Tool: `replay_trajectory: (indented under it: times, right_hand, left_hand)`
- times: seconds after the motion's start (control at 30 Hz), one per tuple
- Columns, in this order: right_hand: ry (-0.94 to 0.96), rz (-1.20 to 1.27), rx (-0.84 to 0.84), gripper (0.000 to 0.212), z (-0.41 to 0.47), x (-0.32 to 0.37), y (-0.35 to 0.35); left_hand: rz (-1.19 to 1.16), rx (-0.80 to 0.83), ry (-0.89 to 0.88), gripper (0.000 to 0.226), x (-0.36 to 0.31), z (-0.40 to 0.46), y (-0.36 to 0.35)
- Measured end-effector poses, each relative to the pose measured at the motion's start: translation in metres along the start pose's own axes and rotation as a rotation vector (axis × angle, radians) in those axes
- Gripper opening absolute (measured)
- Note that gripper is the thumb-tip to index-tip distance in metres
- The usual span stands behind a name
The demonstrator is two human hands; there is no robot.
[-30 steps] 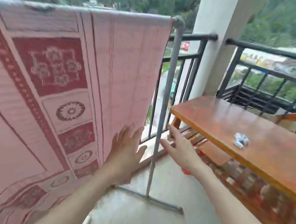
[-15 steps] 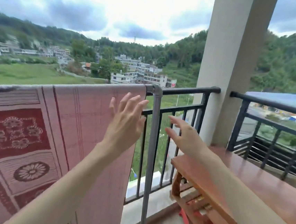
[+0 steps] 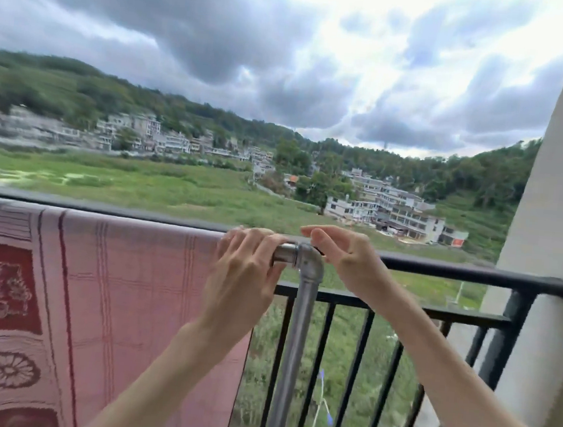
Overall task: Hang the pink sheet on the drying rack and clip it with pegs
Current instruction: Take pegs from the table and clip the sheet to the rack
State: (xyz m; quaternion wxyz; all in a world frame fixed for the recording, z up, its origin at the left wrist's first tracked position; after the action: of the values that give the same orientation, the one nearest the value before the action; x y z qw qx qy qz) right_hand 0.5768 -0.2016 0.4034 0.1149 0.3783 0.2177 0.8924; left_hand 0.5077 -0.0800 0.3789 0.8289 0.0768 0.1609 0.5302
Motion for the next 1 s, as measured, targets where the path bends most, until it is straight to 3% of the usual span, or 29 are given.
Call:
replay_trajectory:
  times: [0.2, 0.33, 0.53, 0.77, 1.0]
  right_hand:
    - [0.014, 0.325, 0.350, 0.021, 0.038, -0.018, -0.035]
    - [0.124, 0.293, 0.543, 0.021, 0.050, -0.018, -0.055]
    - [0.390, 0.160, 0.674, 0.022, 0.067, 0.009, -0.070]
    - [0.250, 0.503, 0.912, 0.027, 0.072, -0.012, -0.090]
    - [0.469, 0.590, 0.942, 0.027, 0.069, -0.006, -0.096]
  left_hand:
    - [0.325, -0.182, 0.164, 0.027, -0.005, -0.016, 0.003]
    - [0.419, -0.170, 0.379, 0.037, -0.013, -0.018, -0.008]
    - [0.476, -0.150, 0.432, 0.017, -0.023, -0.010, -0.005]
    - [0.376, -0.232, 0.573, 0.014, -0.018, -0.011, 0.005]
    - [0.470, -0.333, 0.631, 0.014, -0.018, -0.015, 0.003]
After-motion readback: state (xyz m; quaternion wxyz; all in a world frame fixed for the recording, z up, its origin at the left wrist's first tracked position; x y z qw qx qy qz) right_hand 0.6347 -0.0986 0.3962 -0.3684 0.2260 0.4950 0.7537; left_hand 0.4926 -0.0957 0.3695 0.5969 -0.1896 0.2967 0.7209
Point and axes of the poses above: each hand's wrist, its own z-axis towards the middle knuckle, its own y-axis out of the back of the hand, x = y × z, the point moved 8 cm from there along z, towards the middle knuckle, and after that the axes turned 7 degrees about -x, right-handed, at the moved point
